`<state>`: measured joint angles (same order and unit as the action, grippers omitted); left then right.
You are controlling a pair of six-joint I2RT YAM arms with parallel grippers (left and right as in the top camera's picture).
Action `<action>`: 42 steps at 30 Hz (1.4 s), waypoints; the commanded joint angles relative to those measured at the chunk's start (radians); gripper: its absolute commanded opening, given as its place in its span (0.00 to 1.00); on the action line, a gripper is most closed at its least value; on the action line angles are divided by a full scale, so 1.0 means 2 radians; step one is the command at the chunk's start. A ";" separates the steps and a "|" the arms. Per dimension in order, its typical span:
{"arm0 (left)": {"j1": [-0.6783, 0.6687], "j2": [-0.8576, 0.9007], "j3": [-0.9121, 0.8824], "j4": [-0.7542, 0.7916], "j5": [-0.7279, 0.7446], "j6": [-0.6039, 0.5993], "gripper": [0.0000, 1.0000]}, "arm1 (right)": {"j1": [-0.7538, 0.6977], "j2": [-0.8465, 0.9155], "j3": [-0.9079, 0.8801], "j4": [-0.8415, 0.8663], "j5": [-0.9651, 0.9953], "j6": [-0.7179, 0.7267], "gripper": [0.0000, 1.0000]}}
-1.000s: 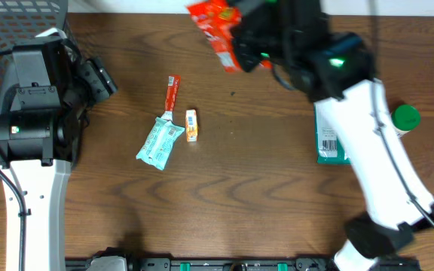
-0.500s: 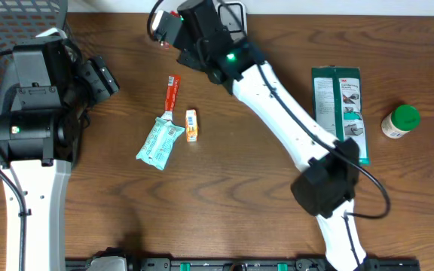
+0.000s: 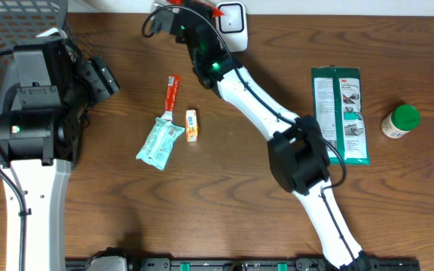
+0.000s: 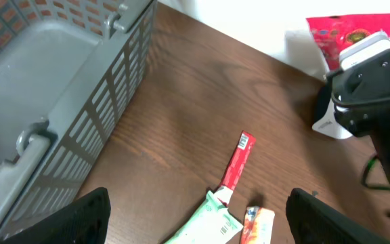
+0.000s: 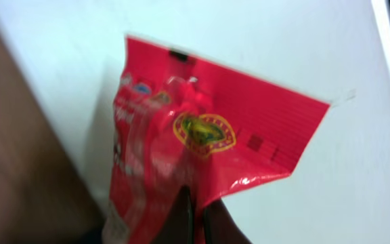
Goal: Scan the item barcode
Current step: 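Carry the Hacks bag with the right gripper toward the scanner, then hold the Hacks bag barcode in front of the scanner with right gripper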
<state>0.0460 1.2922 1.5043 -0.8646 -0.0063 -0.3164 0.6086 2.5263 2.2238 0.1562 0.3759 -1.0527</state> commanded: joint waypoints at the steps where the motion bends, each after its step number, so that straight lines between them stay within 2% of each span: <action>1: 0.002 0.001 0.005 0.001 -0.003 0.002 0.83 | -0.033 0.035 0.008 0.069 0.040 -0.024 0.01; 4: 0.002 0.001 0.005 0.001 -0.003 0.002 0.83 | -0.049 0.050 0.008 0.104 0.039 -0.024 0.01; 8: 0.002 0.001 0.005 0.001 -0.003 0.002 0.83 | -0.060 0.055 0.008 0.091 0.007 -0.018 0.01; 17: 0.002 0.001 0.005 0.001 -0.003 0.002 0.83 | -0.058 0.055 0.008 0.057 -0.051 0.126 0.01; 25: 0.002 0.001 0.005 0.001 -0.003 0.002 0.83 | -0.056 0.055 0.008 0.039 -0.054 0.144 0.01; 37: 0.002 0.001 0.005 0.001 -0.003 0.002 0.83 | -0.058 0.048 0.008 0.056 -0.042 0.231 0.01; 40: 0.002 0.001 0.005 0.001 -0.003 0.002 0.83 | -0.059 0.028 0.008 0.031 -0.041 0.276 0.01; 42: 0.002 0.001 0.005 0.001 -0.003 0.002 0.83 | -0.059 0.007 0.008 -0.017 -0.042 0.322 0.01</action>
<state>0.0460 1.2922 1.5043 -0.8639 -0.0063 -0.3164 0.4938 2.6308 2.2246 0.1909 0.2840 -0.5808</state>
